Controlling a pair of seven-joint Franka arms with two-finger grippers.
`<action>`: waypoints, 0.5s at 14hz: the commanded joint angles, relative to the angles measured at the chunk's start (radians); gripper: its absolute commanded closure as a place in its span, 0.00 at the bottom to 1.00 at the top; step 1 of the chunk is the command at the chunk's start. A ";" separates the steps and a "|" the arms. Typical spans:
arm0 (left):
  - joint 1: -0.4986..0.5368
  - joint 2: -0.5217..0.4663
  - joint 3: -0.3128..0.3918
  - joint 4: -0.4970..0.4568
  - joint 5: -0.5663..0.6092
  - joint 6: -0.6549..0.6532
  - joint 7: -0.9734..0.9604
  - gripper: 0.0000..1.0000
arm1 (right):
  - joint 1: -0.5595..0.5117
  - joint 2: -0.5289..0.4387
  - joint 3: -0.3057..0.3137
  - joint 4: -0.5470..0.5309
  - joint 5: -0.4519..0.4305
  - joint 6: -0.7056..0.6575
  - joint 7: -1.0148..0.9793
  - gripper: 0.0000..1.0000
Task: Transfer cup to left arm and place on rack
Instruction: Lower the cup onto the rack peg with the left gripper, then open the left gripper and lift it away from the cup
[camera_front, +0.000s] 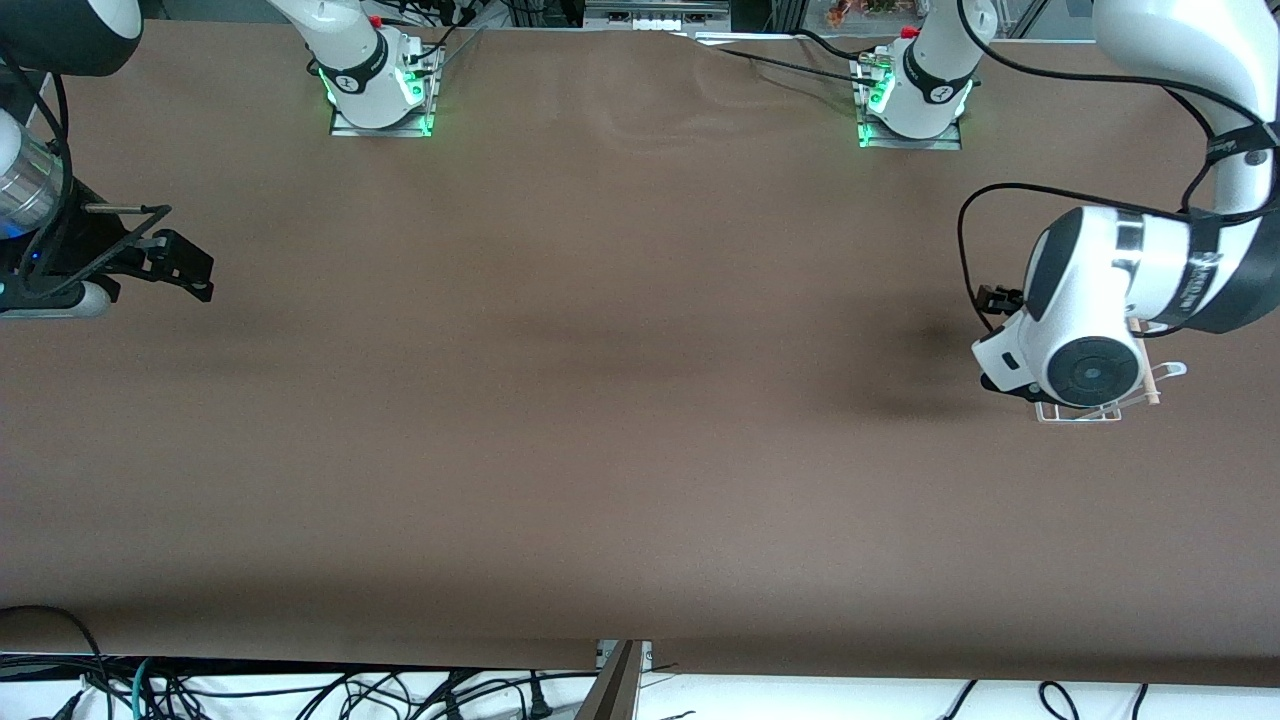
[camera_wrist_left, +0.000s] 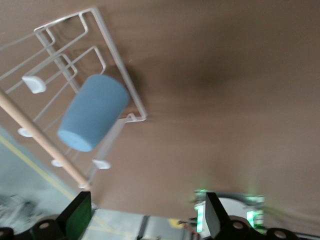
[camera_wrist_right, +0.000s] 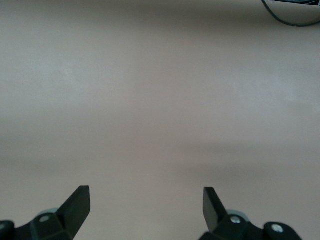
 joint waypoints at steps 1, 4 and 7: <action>0.061 0.004 -0.006 0.161 -0.152 -0.011 -0.017 0.00 | -0.006 0.009 0.005 0.026 0.016 -0.020 -0.016 0.00; 0.104 -0.071 -0.011 0.239 -0.277 0.035 -0.005 0.00 | -0.006 0.009 0.005 0.028 0.016 -0.020 -0.016 0.00; 0.107 -0.229 -0.009 0.063 -0.292 0.236 0.073 0.00 | -0.006 0.009 0.005 0.026 0.016 -0.018 -0.015 0.00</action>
